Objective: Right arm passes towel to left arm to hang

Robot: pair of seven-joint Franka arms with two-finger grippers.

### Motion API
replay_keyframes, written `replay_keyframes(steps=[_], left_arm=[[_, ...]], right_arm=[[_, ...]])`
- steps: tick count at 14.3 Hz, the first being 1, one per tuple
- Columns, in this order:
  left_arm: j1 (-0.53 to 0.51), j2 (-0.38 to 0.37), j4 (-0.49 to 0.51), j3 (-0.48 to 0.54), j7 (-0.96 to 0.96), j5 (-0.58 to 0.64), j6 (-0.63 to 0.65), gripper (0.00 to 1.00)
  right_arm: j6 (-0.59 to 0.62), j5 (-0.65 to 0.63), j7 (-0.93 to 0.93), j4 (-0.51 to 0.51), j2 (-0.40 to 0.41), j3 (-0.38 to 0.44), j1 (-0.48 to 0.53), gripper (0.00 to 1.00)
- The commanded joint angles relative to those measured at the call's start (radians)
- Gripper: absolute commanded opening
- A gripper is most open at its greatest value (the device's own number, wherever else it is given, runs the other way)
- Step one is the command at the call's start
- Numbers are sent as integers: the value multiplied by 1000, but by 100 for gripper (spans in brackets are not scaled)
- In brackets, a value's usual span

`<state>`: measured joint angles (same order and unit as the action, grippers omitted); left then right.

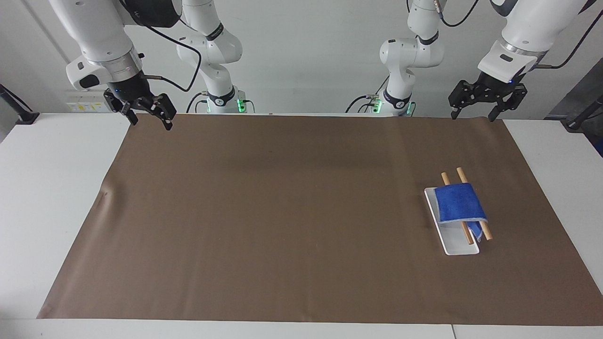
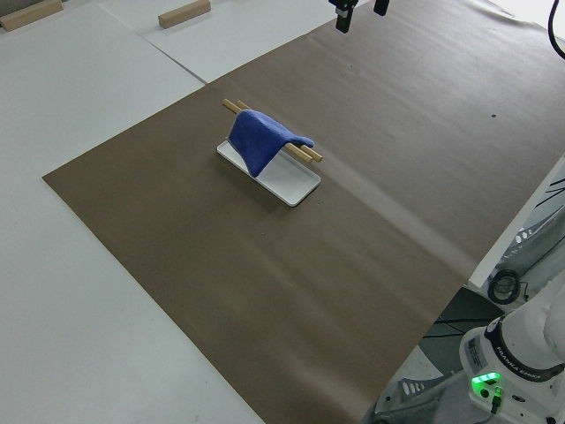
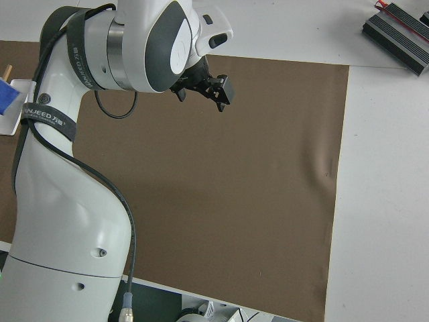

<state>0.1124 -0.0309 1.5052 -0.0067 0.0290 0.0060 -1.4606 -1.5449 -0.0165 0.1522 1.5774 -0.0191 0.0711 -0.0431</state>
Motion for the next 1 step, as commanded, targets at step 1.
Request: replay_keyframes(steps=[1], left_arm=[[-3,-34,43,1,3,-7,-21,100]], right_arm=[[-18,4,18,15,-8,-5,3,100]])
